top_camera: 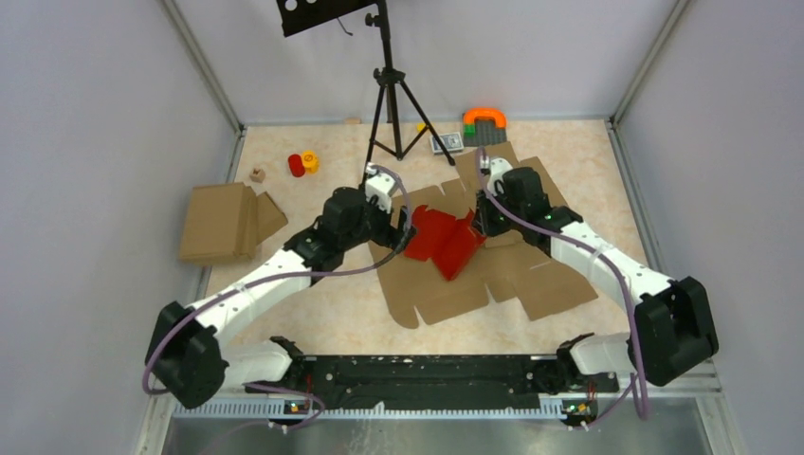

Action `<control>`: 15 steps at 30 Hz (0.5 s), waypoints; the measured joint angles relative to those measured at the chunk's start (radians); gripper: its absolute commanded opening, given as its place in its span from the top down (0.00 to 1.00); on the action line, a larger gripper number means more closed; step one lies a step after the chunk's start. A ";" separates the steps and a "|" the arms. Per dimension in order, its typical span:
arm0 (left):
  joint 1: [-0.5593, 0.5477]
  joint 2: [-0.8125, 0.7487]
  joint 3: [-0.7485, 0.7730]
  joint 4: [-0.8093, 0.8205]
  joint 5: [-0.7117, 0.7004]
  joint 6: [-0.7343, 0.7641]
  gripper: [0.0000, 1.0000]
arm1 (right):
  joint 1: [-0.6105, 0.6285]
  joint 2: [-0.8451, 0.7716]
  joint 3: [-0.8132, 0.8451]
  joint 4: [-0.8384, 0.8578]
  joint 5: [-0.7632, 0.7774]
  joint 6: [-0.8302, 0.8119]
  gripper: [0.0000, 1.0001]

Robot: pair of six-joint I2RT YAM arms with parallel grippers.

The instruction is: Fold the paper box

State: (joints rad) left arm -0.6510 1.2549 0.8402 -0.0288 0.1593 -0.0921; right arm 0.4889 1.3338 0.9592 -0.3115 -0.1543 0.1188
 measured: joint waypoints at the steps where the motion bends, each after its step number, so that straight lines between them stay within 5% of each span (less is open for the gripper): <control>1: 0.000 -0.032 -0.001 -0.008 -0.027 -0.026 0.08 | -0.014 -0.007 -0.020 0.013 0.000 0.015 0.84; 3: 0.000 -0.087 -0.005 -0.024 -0.077 -0.080 0.02 | -0.045 -0.022 -0.069 0.045 -0.003 0.045 0.84; 10: 0.014 -0.261 -0.122 -0.054 -0.163 -0.352 0.01 | -0.095 -0.092 -0.280 0.171 -0.012 0.140 0.84; 15: 0.027 -0.253 -0.261 -0.064 -0.083 -0.481 0.10 | -0.093 -0.177 -0.423 0.307 -0.050 0.209 0.84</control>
State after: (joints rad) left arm -0.6243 1.0016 0.5797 -0.0933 0.0765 -0.5728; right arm 0.3954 1.1568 0.5362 -0.0048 -0.2047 0.3275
